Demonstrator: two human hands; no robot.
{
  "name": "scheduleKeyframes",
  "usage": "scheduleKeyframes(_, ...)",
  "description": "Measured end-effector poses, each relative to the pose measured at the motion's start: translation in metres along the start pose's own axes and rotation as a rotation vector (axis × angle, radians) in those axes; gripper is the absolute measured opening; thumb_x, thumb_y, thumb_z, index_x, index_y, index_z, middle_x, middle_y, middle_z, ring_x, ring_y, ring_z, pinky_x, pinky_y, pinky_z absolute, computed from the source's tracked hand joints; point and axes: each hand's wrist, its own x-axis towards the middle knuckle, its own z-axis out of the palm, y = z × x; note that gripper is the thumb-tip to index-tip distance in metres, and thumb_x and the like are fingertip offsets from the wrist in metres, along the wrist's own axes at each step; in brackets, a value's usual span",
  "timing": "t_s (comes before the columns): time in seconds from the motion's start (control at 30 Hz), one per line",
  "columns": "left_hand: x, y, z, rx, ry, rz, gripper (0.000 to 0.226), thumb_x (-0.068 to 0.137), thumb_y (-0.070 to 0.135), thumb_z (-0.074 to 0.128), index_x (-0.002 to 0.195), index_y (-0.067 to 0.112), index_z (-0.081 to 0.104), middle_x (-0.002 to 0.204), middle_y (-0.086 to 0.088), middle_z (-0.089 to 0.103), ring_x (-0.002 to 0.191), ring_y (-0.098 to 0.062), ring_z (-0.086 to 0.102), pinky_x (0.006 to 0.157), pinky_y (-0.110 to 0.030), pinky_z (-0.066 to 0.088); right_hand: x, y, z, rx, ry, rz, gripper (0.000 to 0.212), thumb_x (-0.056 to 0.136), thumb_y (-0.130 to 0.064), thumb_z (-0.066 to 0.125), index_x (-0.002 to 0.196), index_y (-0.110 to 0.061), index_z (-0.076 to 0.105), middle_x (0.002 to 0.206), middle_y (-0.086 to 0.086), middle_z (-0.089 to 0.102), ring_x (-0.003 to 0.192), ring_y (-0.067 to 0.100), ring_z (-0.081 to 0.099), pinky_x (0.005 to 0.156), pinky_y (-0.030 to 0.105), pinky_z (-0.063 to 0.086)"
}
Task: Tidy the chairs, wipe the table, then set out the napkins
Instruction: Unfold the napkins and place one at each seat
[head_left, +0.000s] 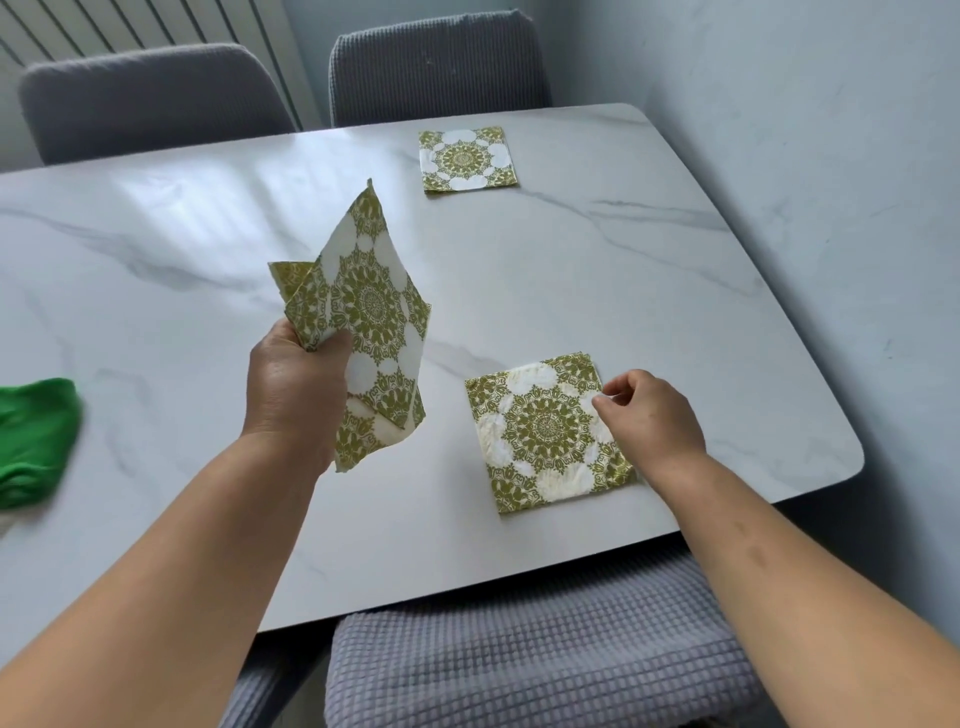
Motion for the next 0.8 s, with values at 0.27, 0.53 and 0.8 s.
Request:
scheduleKeyframes(0.27,-0.012,0.017,-0.055,-0.064,-0.313,0.008,0.019,0.088,0.014,0.061,0.101,0.023,0.072,0.099,-0.002,0.075,0.089,-0.024,0.072,0.072,-0.040,0.058,-0.023,-0.086,0.013,0.429,-0.196,-0.200,0.045,0.083,-0.044,0.069,0.122,-0.027,0.054,0.115,-0.013,0.060,0.105,0.005,0.057,0.089,0.029,0.048)
scheduleKeyframes(0.53,-0.013,0.022,-0.123,-0.219,-0.402,-0.089,0.020,0.087,0.002,0.059,0.098,0.011,0.074,0.105,-0.014,0.073,0.094,-0.032,0.071,0.068,-0.036,0.059,-0.034,-0.175,0.034,0.700,-0.486,-0.225,0.057,0.075,-0.041,0.077,0.122,-0.016,0.057,0.103,-0.001,0.071,0.096,0.013,0.067,0.082,0.032,0.053)
scheduleKeyframes(0.8,-0.008,0.016,-0.199,-0.312,-0.129,-0.199,0.022,0.088,0.000,0.059,0.110,-0.001,0.061,0.096,-0.018,0.074,0.084,-0.033,0.072,0.060,-0.038,0.058,-0.050,-0.239,0.078,0.749,-0.644,-0.174,0.021,0.091,-0.015,0.064,0.101,0.002,0.060,0.088,0.012,0.071,0.076,0.020,0.071,0.064,0.032,0.060)
